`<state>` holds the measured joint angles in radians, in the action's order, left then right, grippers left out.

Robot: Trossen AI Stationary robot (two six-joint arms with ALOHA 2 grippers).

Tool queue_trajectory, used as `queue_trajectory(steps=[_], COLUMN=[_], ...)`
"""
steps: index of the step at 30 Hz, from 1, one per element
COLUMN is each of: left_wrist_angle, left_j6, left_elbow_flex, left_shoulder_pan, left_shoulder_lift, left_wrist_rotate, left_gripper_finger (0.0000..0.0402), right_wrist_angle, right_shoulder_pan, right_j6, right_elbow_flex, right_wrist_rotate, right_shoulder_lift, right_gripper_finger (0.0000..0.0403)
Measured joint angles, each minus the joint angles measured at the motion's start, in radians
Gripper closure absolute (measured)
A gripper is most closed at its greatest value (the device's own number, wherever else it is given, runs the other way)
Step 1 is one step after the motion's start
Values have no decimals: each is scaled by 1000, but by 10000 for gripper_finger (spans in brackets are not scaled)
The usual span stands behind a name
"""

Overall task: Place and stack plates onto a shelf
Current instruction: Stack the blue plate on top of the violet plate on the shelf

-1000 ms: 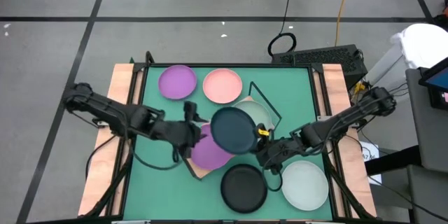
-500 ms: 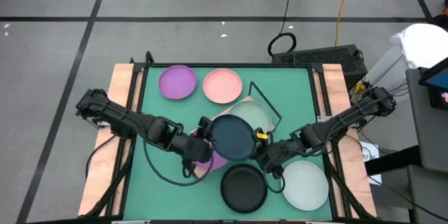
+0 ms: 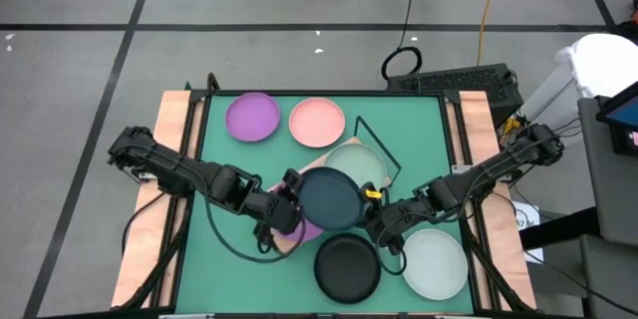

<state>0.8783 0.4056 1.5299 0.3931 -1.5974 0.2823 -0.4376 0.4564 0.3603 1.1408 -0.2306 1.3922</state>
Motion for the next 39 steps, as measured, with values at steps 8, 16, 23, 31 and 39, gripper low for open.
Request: queue_trajectory(steps=[8, 16, 23, 31, 39], left_wrist_angle=[-13, -18, -19, -19, -19], left_j6=[49, 72, 53, -67, -300], left_elbow_flex=[0, 0, 0, 0, 0], left_shoulder_pan=[1, 2, 9, 37, 74], left_shoulder_lift=[-1, -2, -1, 0, 0], left_wrist_rotate=[-65, -71, -57, -62, -4], left_gripper_finger=[372, 391, 394, 394, 394], right_wrist_angle=[43, 98, 128, 141, 260], right_shoulder_pan=[-1, -1, 4, 101, 252], right_j6=[4, -66, -124, -193, -186], right_elbow_flex=[-1, -1, -1, -26, -129], right_wrist_rotate=[-12, -24, -30, -226, -535], right_shoulder_lift=[0, -42, -158, -259, -259], right_gripper_finger=[378, 284, 209, 189, 193])
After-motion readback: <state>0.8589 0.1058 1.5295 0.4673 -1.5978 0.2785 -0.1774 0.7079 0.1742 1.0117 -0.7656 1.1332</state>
